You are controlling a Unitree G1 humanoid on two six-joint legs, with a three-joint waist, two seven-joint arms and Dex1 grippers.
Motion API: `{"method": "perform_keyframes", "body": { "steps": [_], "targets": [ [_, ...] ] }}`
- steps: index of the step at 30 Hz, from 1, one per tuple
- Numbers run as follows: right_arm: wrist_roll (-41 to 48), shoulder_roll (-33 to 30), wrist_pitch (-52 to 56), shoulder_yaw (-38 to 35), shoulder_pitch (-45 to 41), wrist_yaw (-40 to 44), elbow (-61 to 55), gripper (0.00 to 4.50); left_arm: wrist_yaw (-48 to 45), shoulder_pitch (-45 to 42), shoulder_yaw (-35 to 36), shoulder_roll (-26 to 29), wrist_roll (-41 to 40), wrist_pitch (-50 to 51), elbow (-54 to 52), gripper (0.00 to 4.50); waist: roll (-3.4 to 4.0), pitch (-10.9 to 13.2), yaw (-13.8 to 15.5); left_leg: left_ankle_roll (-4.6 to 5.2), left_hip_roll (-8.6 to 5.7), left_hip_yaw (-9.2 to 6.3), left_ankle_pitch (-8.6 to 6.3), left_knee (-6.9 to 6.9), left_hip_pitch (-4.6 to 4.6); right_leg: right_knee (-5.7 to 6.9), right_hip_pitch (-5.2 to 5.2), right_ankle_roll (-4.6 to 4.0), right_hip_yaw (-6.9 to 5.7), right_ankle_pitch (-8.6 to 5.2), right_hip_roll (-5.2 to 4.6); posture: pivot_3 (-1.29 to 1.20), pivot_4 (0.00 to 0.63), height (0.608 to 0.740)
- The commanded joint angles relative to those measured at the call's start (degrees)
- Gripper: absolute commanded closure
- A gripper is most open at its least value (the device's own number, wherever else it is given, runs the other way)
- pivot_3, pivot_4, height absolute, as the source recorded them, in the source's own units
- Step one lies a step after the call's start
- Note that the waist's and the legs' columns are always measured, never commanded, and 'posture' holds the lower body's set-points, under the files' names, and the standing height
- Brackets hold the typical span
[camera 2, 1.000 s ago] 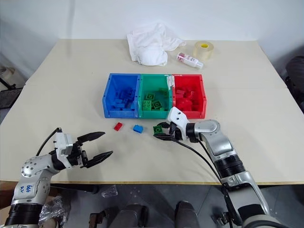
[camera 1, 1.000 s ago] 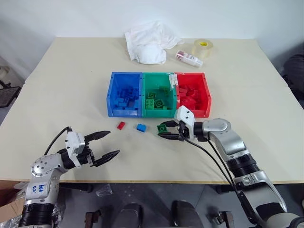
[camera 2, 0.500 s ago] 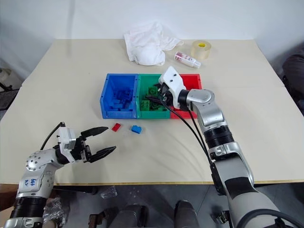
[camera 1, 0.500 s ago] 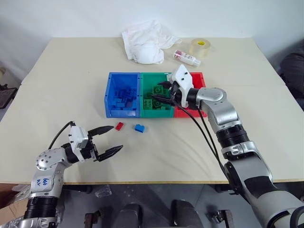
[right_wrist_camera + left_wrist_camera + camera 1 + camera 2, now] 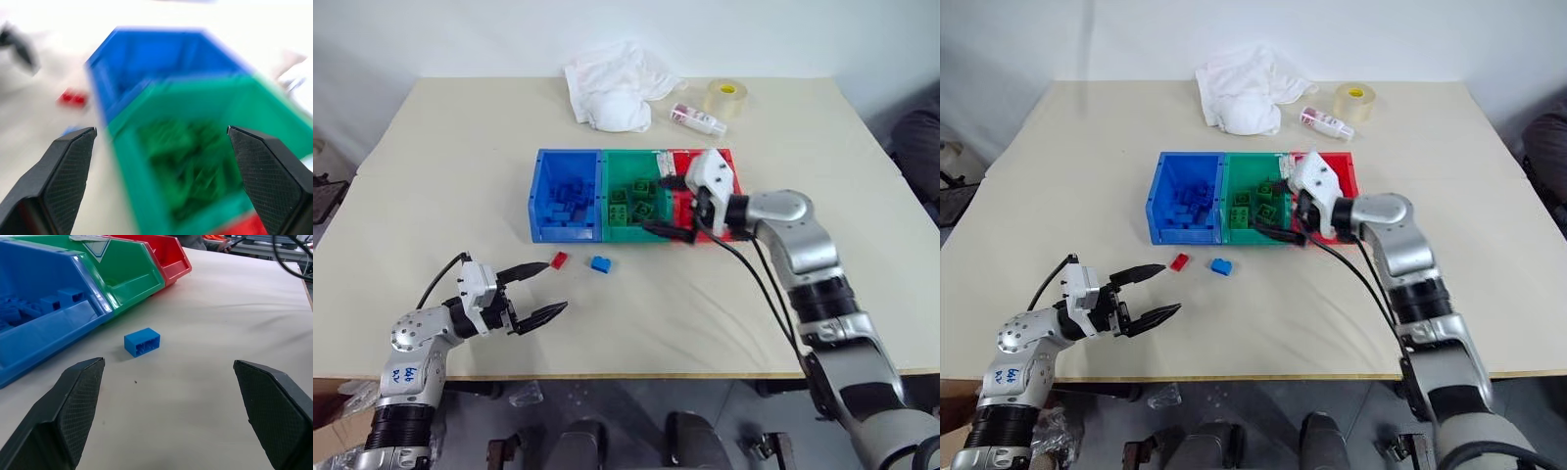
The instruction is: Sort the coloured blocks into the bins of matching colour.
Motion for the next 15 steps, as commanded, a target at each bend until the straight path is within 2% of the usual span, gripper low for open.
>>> {"method": "perform_keyframes", "body": {
  "steps": [1,6,8,11,15],
  "targets": [
    [5.1,-7.3,4.4,-3.7,5.9,6.2,-10.2,0.03,-0.9,-0.3,1.0,0.7,-0.5,-1.2,0.6,0.00,0.00,0.0,0.3,0.00,0.01,0.00,0.00,0.00,0.00,0.00,0.00,0.00,0.00,0.00,0.00,0.00,0.150,0.740],
    [11.5,-18.0,10.4,-11.6,19.0,9.7,-19.2,0.03,-2.1,-1.5,1.6,1.9,-0.4,-1.6,2.9,0.00,-0.01,0.0,1.2,0.02,0.02,0.07,-0.01,0.00,-0.01,-0.08,0.03,0.00,0.01,0.00,0.00,0.00,0.150,0.740],
    [12.2,-20.4,11.2,-13.5,22.3,9.6,-20.5,0.03,-2.5,-2.1,1.7,2.3,-0.4,-1.6,3.9,0.00,-0.01,0.0,1.3,0.02,0.05,0.20,-0.01,0.02,0.02,-0.10,0.04,0.00,0.06,0.00,0.00,0.00,0.150,0.740],
    [12.1,-22.4,11.2,-15.3,26.0,8.8,-21.7,0.03,-3.1,-3.6,1.3,2.4,0.0,-1.6,5.1,0.00,-0.01,0.0,1.4,0.02,0.11,0.31,-0.01,0.03,0.04,-0.12,0.04,0.00,0.06,0.00,0.00,0.00,0.150,0.740],
    [13.2,-22.1,11.8,-16.0,27.3,7.4,-23.6,0.03,-3.5,-5.3,0.0,2.0,0.4,-1.1,5.3,0.00,-0.02,0.0,1.5,0.03,0.09,0.32,-0.01,0.04,0.03,-0.11,0.03,0.00,0.08,0.00,-0.02,0.00,0.150,0.740]
  ]
}}
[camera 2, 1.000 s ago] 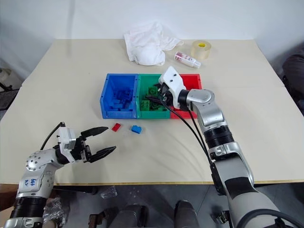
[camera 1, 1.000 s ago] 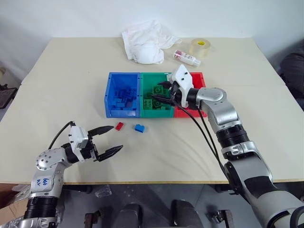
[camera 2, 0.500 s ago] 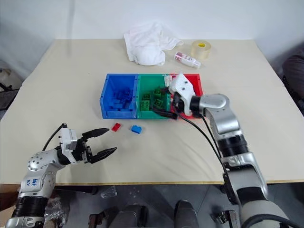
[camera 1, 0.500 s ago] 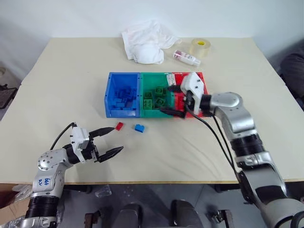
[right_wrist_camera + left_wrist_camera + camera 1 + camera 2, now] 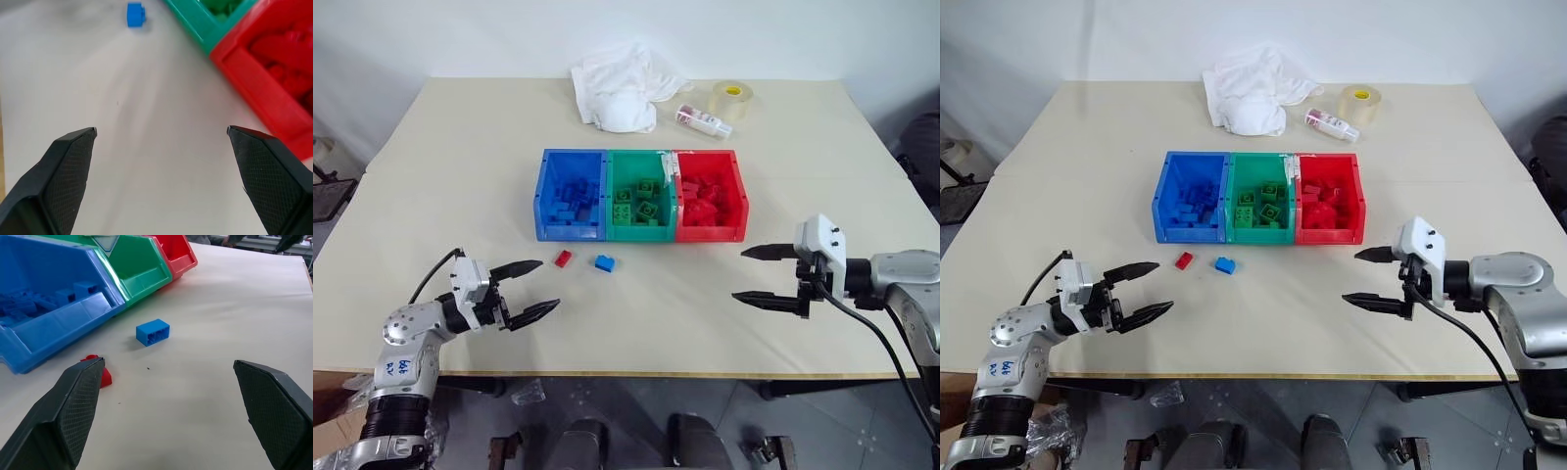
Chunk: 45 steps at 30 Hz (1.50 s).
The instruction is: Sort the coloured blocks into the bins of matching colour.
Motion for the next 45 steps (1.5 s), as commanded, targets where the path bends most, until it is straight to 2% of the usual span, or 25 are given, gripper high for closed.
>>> {"method": "perform_keyframes", "body": {
  "steps": [1,6,13,16,18,22,27,31,41,45],
  "targets": [
    [2.2,-0.1,0.2,-1.6,0.0,-0.7,-3.2,0.03,-0.6,-0.9,-0.5,0.3,0.2,-0.3,-0.9,0.00,0.00,0.0,0.0,0.00,0.00,0.00,0.00,0.00,0.00,0.00,0.00,0.00,0.00,0.00,0.00,0.00,0.150,0.740],
    [2.6,-0.1,0.2,-0.6,0.2,-0.9,-4.1,0.03,-0.6,0.6,-1.1,2.0,0.0,2.6,-5.3,0.00,-0.01,0.0,0.0,0.00,0.02,-0.01,0.00,0.00,0.00,-0.01,0.00,0.00,-0.01,0.00,0.01,0.00,0.150,0.740],
    [3.8,-0.1,-0.9,-0.5,-0.2,0.5,-4.2,0.03,7.9,9.1,0.9,6.0,-2.5,15.5,-25.4,0.00,-0.02,0.0,0.1,0.01,0.04,-0.02,-0.01,-0.04,0.00,-0.11,0.01,0.00,0.12,0.00,0.01,0.00,0.150,0.740],
    [4.0,-0.1,-1.3,-0.2,-0.7,1.1,-4.0,0.03,8.6,9.4,-0.7,6.7,-1.8,17.1,-29.8,0.00,-0.01,0.0,0.5,0.01,0.03,-0.05,0.00,0.00,0.00,-0.16,0.06,0.00,0.14,0.00,0.00,0.00,0.150,0.740],
    [3.6,0.1,-1.5,0.3,-1.6,1.0,-3.4,0.03,12.6,7.4,-3.3,5.1,0.7,18.9,-31.3,0.00,-0.01,0.0,0.6,0.01,0.02,-0.04,-0.01,0.00,0.00,-0.18,0.06,0.00,0.16,0.00,0.01,0.00,0.150,0.740],
    [3.3,0.4,-1.6,0.7,-2.3,0.3,-3.3,0.03,18.1,3.0,-9.1,2.2,6.9,19.4,-30.1,0.00,-0.01,0.0,1.2,0.01,-0.01,0.00,0.00,0.01,0.00,-0.17,0.05,0.01,0.16,0.00,0.02,0.00,0.150,0.740],
    [3.8,0.3,-1.3,-0.2,-1.0,-1.4,-4.8,0.03,21.6,-2.1,-15.8,-0.8,14.4,17.8,-23.6,0.00,-0.02,0.0,1.4,0.01,-0.03,0.02,0.00,-0.02,-0.01,-0.16,0.03,0.01,0.12,0.00,0.03,0.00,0.150,0.740],
    [4.2,0.3,-1.2,-1.0,0.4,-2.9,-6.1,0.03,25.2,-6.6,-18.0,-3.8,18.3,18.5,-18.0,0.00,-0.03,0.0,1.5,0.02,-0.03,0.03,0.00,0.00,-0.02,-0.15,0.03,0.02,0.10,0.01,0.03,0.00,0.150,0.740],
    [5.3,0.6,-0.9,-1.9,2.9,-6.2,-8.5,0.03,26.0,-13.4,-22.1,-9.7,22.2,17.4,-7.3,0.00,-0.06,0.0,1.5,0.02,-0.06,0.03,0.00,0.03,-0.03,-0.10,0.04,0.04,0.05,0.02,0.03,0.00,0.150,0.740],
    [5.6,0.8,-0.9,-2.0,3.1,-7.2,-8.8,0.00,25.2,-14.7,-23.1,-11.0,22.7,16.0,-5.1,0.88,-0.06,0.0,1.5,0.03,-0.06,0.03,0.01,0.06,-0.02,-0.09,0.05,0.04,0.04,0.02,0.02,0.00,0.150,0.740]
  ]
}}
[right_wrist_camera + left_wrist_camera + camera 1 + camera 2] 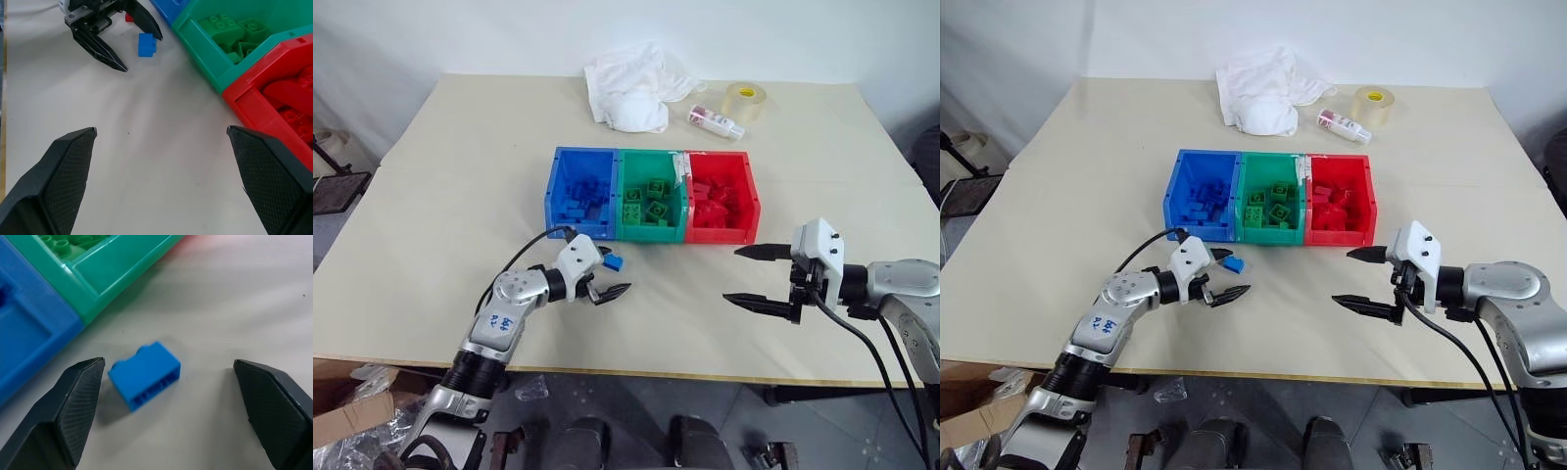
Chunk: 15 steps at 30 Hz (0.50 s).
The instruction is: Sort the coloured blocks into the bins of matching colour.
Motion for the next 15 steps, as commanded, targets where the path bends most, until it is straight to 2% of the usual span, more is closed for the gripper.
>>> {"method": "perform_keyframes", "body": {
  "steps": [1,6,11,15],
  "targets": [
    [1.3,0.4,0.0,-1.7,0.3,-0.9,-2.4,0.00,-0.1,-0.5,-0.7,-1.0,0.8,-0.4,1.1,1.19,0.00,0.0,0.0,0.00,0.00,0.00,0.00,0.00,0.00,0.00,0.00,0.00,0.00,0.00,0.00,0.00,0.150,0.740],
    [1.8,1.2,0.4,-1.8,1.1,-2.5,-3.8,0.00,-0.2,-0.1,0.2,-1.9,0.2,-2.5,1.3,2.73,0.00,0.0,0.0,0.00,0.01,0.00,0.00,0.02,0.00,0.01,0.01,0.00,0.00,0.00,0.00,0.00,0.150,0.740],
    [2.0,1.6,0.3,-1.7,1.5,-3.1,-4.0,0.00,-3.3,0.8,2.5,-2.3,-3.9,-6.6,-2.4,2.82,0.00,0.0,-0.1,0.00,0.01,0.00,0.00,0.02,0.00,0.02,-0.02,0.00,0.00,0.00,0.00,0.00,0.150,0.740],
    [2.0,1.8,-0.5,-1.4,0.9,-2.8,-3.3,0.00,2.3,-3.3,8.0,-2.5,-5.2,-2.8,-6.9,2.82,-0.05,0.0,0.1,-0.01,0.02,-0.03,0.01,0.05,-0.03,0.02,-0.01,0.00,0.00,0.00,0.00,0.00,0.150,0.740]
  ]
}}
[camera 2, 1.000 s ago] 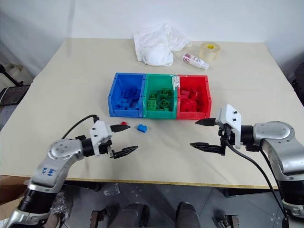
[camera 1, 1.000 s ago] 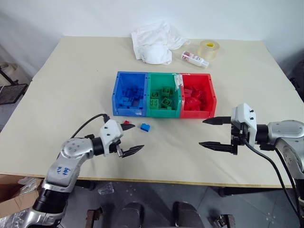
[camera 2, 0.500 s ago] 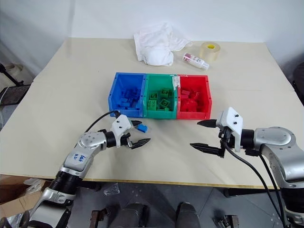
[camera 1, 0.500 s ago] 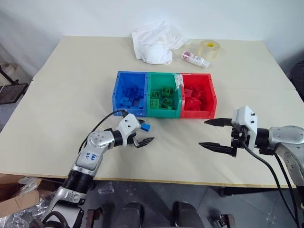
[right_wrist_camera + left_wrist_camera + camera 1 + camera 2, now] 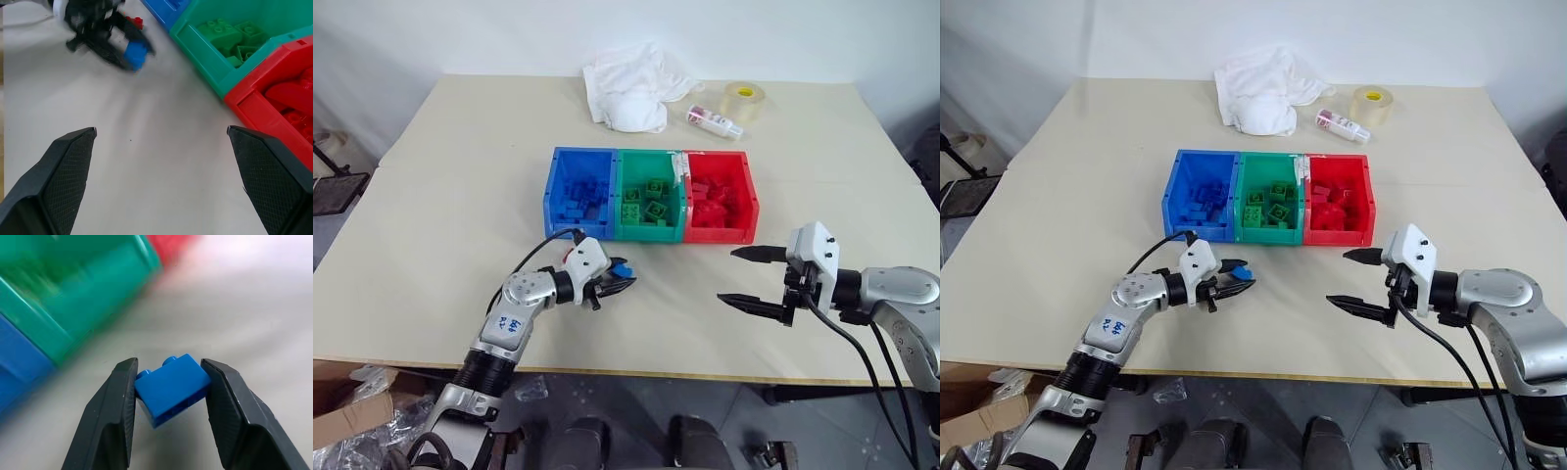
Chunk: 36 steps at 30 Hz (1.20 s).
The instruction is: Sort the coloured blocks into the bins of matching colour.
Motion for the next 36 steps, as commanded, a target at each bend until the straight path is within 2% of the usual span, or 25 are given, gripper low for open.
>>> {"method": "perform_keyframes", "body": {
  "steps": [1,4,8,10,12,17,20,25,29,32,36],
  "targets": [
    [0.8,0.3,-1.1,-1.2,-1.0,0.1,-1.2,0.00,4.8,-5.2,5.7,1.0,-1.7,3.9,-5.7,2.82,-0.03,0.0,0.0,0.00,0.00,0.00,0.00,0.01,-0.01,-0.01,0.00,0.00,0.01,0.00,0.00,0.00,0.150,0.740],
    [0.7,0.6,-1.4,-0.9,-1.8,0.2,-0.5,0.00,8.7,-9.1,8.3,1.6,-0.9,7.6,-4.2,2.82,-0.03,0.0,-0.1,0.00,-0.01,0.01,0.00,-0.01,0.01,0.00,-0.01,0.01,0.01,0.00,0.00,0.00,0.150,0.740],
    [0.1,1.1,-2.2,0.0,-3.2,0.7,1.0,0.00,13.0,-15.4,9.7,1.2,1.5,5.0,4.5,2.82,-0.03,0.0,-0.1,0.00,-0.04,0.01,0.00,-0.02,0.02,0.04,-0.01,0.01,-0.02,0.00,0.01,0.00,0.150,0.740],
    [-0.1,1.3,-2.5,0.3,-3.7,0.8,1.4,0.00,13.7,-17.1,9.0,1.1,2.6,4.2,7.8,2.09,-0.03,0.0,-0.1,0.00,-0.10,-0.01,0.00,-0.01,0.02,0.05,-0.01,0.01,-0.06,0.00,0.01,0.00,0.150,0.740],
    [-0.2,1.4,-2.6,0.4,-4.0,0.8,1.7,0.00,13.5,-18.1,8.6,0.9,3.0,3.0,10.0,1.55,-0.06,0.0,-0.1,0.00,-0.14,0.00,0.00,-0.02,0.01,0.05,-0.01,0.01,-0.06,0.00,0.01,0.00,0.150,0.740],
    [-0.4,1.4,-3.2,0.3,-4.1,1.1,2.3,0.00,13.1,-18.4,8.9,1.7,3.0,2.8,10.6,0.03,-0.08,0.0,-0.2,0.00,-0.11,-0.02,0.00,-0.02,-0.02,0.05,-0.04,0.01,-0.07,0.00,0.01,0.00,0.150,0.740],
    [-0.6,1.6,-3.4,0.5,-4.2,1.4,2.7,0.00,9.1,-16.6,8.8,4.3,1.6,5.8,8.0,0.03,-0.08,0.0,-0.2,0.00,-0.11,-0.01,0.00,-0.02,-0.02,0.05,-0.05,0.01,-0.07,0.01,0.01,0.00,0.150,0.740],
    [-0.5,1.6,-4.2,0.9,-4.7,3.0,3.5,0.00,-4.0,-9.1,10.5,11.2,-6.9,10.9,-3.2,0.03,-0.07,0.0,-1.0,0.00,0.01,0.00,0.00,-0.08,-0.01,0.07,-0.10,0.01,-0.06,0.00,0.01,0.00,0.150,0.740],
    [-0.5,1.7,-5.4,1.5,-5.7,5.2,5.1,0.00,-15.6,0.8,14.8,20.6,-13.5,11.6,-10.4,0.03,-0.07,0.0,-1.6,0.00,0.05,-0.01,0.00,-0.07,0.00,0.06,-0.07,0.01,-0.04,0.00,0.01,0.00,0.150,0.740],
    [-0.8,1.7,-6.4,2.2,-6.7,6.9,6.7,0.00,-21.1,9.1,20.1,26.7,-17.1,12.5,-11.0,0.03,-0.07,0.0,-1.7,0.00,0.07,-0.02,0.00,-0.12,0.02,0.03,-0.08,-0.01,0.00,-0.01,0.01,0.00,0.150,0.740],
    [-1.5,2.3,-7.3,3.0,-8.3,8.0,8.5,0.00,-22.6,19.8,25.3,30.8,-15.3,9.2,-7.2,0.03,-0.06,0.0,-1.8,-0.01,0.09,-0.01,0.00,-0.13,0.04,-0.03,-0.05,-0.03,0.03,-0.01,0.02,0.00,0.150,0.740]
  ]
}}
